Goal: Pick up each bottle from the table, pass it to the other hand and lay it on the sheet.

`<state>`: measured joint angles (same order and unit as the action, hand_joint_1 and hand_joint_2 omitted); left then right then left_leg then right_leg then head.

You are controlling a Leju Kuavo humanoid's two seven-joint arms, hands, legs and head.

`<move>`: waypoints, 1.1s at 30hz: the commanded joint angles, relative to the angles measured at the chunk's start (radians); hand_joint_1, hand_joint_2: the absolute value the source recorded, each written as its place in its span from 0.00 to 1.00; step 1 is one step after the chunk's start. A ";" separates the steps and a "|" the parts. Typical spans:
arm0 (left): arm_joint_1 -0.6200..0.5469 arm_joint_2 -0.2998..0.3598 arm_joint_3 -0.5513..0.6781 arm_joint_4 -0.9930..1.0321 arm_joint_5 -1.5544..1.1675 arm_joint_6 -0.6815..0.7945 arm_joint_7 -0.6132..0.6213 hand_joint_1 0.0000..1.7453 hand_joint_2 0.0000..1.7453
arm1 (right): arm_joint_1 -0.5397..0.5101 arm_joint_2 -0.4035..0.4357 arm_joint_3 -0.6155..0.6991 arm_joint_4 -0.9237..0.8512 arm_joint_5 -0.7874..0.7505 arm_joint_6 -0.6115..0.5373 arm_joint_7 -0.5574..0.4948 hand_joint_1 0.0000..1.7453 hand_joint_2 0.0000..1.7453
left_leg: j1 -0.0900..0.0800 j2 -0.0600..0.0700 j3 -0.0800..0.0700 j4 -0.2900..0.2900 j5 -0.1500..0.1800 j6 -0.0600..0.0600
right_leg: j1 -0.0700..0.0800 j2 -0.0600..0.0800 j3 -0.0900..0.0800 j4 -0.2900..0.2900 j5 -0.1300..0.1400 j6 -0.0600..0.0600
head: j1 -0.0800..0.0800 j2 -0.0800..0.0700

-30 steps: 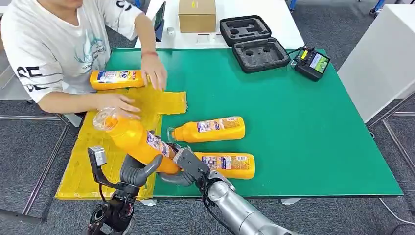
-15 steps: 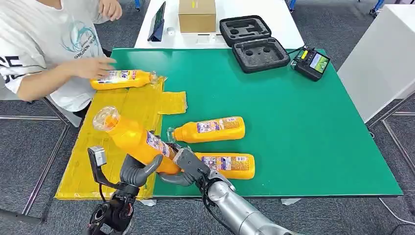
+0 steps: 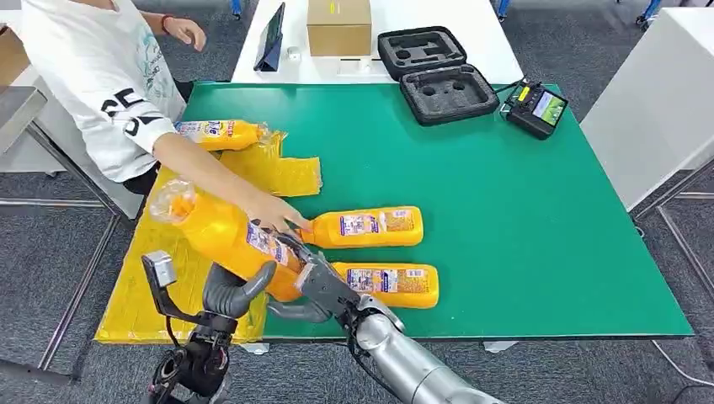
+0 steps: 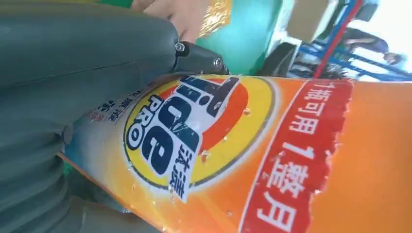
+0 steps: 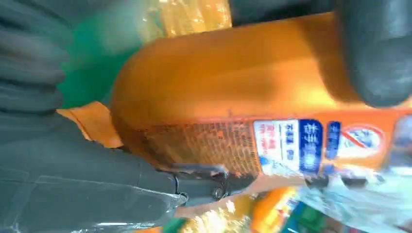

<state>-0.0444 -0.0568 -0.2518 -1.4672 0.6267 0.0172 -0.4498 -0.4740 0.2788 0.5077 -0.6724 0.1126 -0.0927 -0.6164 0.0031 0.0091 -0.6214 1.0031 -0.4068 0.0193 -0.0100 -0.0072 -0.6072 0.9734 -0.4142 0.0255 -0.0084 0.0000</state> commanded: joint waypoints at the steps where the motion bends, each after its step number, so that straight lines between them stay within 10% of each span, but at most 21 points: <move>1: -0.039 0.000 0.086 0.024 -0.034 0.036 -0.050 1.00 1.00 | 0.099 -0.101 0.003 -0.412 -0.013 0.045 -0.064 0.00 0.00 | 0.001 -0.004 0.002 0.001 -0.001 -0.001 | 0.001 -0.003 0.004 0.000 -0.002 -0.001 | 0.000 0.000; 17: -0.052 0.015 0.237 -0.018 -0.402 0.335 -0.244 1.00 1.00 | 0.132 -0.076 -0.049 -0.614 -0.125 0.020 -0.082 0.00 0.00 | 0.001 -0.002 0.003 0.001 -0.002 -0.001 | 0.001 -0.001 0.004 0.000 -0.002 -0.001 | 0.000 0.000; 29: -0.294 0.190 0.241 0.478 -1.320 0.559 0.032 1.00 1.00 | 0.192 -0.077 -0.070 -0.703 -0.147 -0.025 -0.082 0.00 0.00 | 0.001 -0.004 0.004 -0.001 0.000 -0.001 | 0.001 -0.002 0.004 -0.001 -0.001 -0.001 | 0.000 0.000; 30: -0.306 0.210 0.228 0.515 -1.389 0.572 0.064 1.00 1.00 | 0.193 -0.077 -0.071 -0.703 -0.146 -0.025 -0.082 0.00 1.00 | 0.001 -0.003 0.002 -0.001 0.000 -0.001 | 0.000 -0.002 0.002 -0.001 -0.001 -0.001 | 0.000 0.000; 33: -0.322 0.224 0.237 0.596 -1.468 0.561 0.116 1.00 1.00 | 0.184 -0.072 -0.076 -0.679 -0.142 -0.013 -0.076 0.00 1.00 | 0.001 -0.002 0.003 -0.002 0.000 -0.001 | 0.000 -0.001 0.003 -0.001 -0.001 -0.001 | 0.000 0.000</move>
<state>-0.2199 0.0771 -0.0233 -1.2301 -0.6594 0.5654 -0.4428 -0.2896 0.2075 0.4631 -1.3516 -0.0343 -0.1163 -0.6985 0.0038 0.0093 -0.6219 1.0030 -0.4062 0.0189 -0.0097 -0.0068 -0.6080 0.9737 -0.4140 0.0252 -0.0084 0.0000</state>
